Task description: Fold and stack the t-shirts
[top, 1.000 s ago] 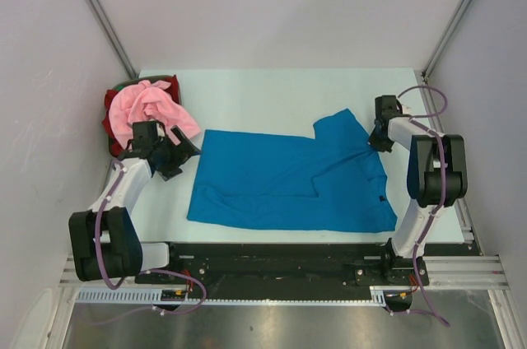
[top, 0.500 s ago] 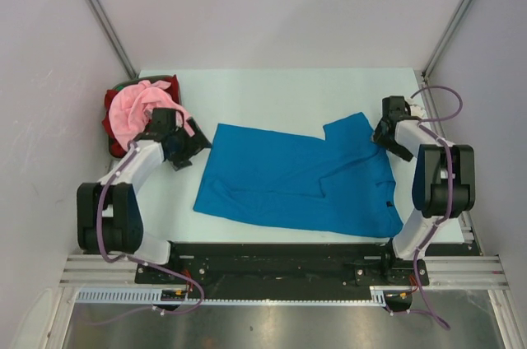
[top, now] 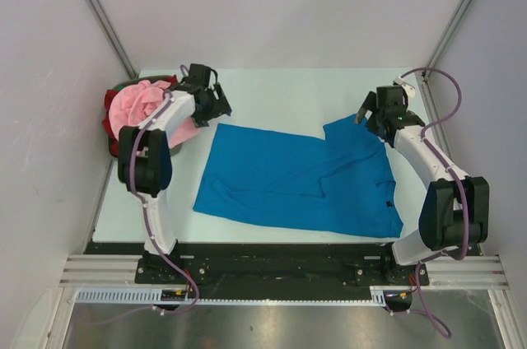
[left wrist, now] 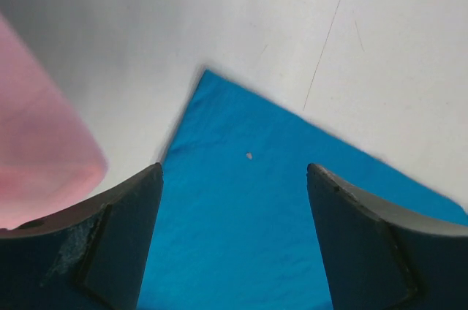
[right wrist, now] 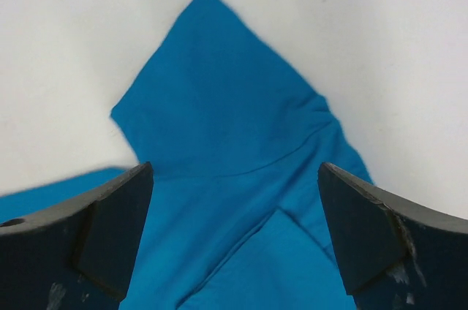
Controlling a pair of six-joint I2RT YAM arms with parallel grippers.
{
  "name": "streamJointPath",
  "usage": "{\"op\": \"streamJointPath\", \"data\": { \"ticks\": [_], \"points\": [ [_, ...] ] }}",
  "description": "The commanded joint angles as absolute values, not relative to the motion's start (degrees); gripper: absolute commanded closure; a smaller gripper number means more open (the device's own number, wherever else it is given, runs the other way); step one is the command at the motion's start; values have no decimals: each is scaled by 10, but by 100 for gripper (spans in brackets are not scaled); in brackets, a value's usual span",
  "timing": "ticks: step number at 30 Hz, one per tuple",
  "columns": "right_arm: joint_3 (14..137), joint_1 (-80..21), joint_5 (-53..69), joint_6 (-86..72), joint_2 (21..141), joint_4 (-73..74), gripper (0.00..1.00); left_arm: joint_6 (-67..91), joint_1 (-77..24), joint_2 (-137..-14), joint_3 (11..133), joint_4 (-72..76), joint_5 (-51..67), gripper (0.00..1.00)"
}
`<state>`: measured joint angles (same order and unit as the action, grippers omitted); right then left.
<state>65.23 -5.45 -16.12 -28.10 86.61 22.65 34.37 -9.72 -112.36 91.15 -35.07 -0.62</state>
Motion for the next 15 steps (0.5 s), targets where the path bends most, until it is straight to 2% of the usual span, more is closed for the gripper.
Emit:
{"op": "streamJointPath", "data": {
  "ticks": [1,7,15],
  "points": [
    [654,-91,-127,-261,838,204,0,295,-122,-1201,1022,-420,-68,18],
    [647,-109,-113,-259,831,193,0,272,-131,-1272,1103,-460,-113,20],
    [636,-108,-92,-260,844,181,0,253,-131,-1319,1139,-474,-116,29]
  ]
}}
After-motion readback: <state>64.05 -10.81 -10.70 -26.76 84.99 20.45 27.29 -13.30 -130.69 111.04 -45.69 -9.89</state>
